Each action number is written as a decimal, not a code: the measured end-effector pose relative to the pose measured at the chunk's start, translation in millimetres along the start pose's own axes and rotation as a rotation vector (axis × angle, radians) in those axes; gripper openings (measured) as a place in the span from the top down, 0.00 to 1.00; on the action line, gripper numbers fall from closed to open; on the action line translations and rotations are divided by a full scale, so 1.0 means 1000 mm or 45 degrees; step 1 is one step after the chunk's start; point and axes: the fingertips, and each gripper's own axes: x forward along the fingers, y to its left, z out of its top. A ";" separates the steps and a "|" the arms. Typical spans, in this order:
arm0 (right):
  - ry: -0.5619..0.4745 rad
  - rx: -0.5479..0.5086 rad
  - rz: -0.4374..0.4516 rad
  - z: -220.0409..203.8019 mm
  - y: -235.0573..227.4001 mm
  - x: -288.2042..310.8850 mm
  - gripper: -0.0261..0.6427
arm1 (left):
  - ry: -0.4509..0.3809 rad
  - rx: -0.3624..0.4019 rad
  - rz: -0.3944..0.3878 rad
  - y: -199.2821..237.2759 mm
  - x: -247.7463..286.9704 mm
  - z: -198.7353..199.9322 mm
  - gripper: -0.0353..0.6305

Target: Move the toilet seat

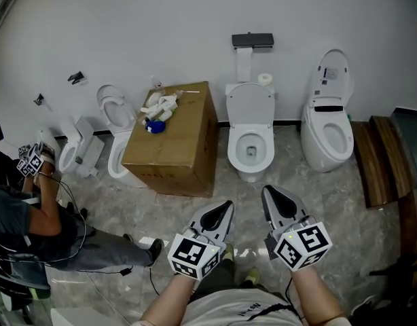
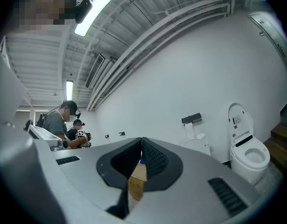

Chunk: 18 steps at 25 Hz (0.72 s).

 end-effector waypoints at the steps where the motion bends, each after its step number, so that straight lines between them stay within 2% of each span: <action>1: 0.004 0.001 -0.008 -0.002 -0.003 0.003 0.94 | 0.003 -0.003 -0.002 0.003 0.003 -0.002 0.94; 9: 0.045 0.003 -0.069 -0.008 -0.035 0.056 0.94 | 0.035 -0.024 -0.050 0.046 0.050 -0.012 0.94; 18: 0.106 0.003 -0.185 -0.032 -0.079 0.170 0.94 | 0.099 0.013 -0.142 0.145 0.127 -0.033 0.94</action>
